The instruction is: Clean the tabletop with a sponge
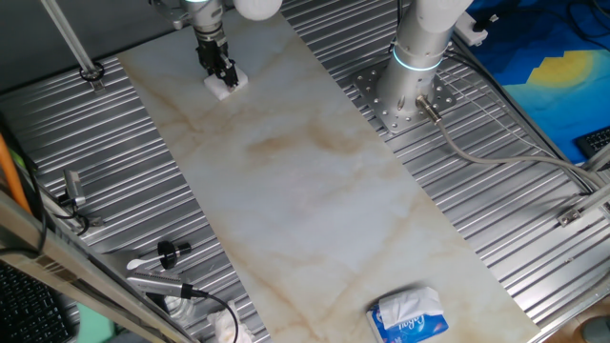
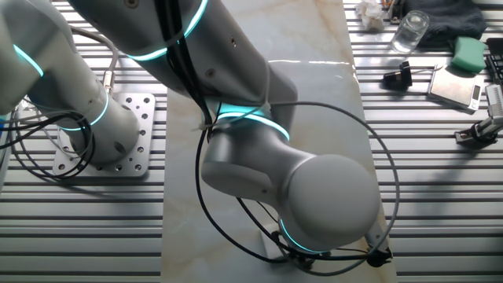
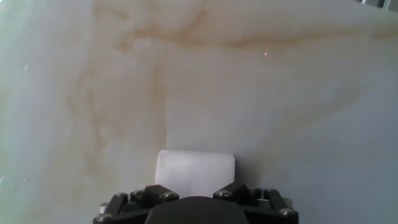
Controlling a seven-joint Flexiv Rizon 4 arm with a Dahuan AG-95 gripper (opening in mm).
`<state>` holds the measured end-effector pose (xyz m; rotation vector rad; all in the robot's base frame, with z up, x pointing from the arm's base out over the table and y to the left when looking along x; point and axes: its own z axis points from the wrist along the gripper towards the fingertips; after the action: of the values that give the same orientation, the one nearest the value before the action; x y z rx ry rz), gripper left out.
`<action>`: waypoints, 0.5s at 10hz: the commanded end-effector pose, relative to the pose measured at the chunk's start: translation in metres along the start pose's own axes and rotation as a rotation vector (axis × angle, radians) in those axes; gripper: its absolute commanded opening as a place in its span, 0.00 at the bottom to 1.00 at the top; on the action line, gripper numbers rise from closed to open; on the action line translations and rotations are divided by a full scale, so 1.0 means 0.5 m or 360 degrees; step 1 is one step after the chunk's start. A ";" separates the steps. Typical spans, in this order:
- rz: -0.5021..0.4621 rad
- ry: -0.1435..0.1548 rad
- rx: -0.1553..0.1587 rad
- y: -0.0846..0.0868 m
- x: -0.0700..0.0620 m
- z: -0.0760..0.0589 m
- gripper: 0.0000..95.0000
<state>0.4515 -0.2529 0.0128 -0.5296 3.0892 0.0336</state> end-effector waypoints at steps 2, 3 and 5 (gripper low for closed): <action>0.0008 -0.0002 0.0006 0.001 0.001 0.000 0.20; 0.0009 -0.0002 0.0006 0.001 0.001 0.000 0.00; 0.0027 -0.0002 0.0003 0.001 0.001 0.000 0.00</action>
<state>0.4503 -0.2525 0.0132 -0.5029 3.0930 0.0280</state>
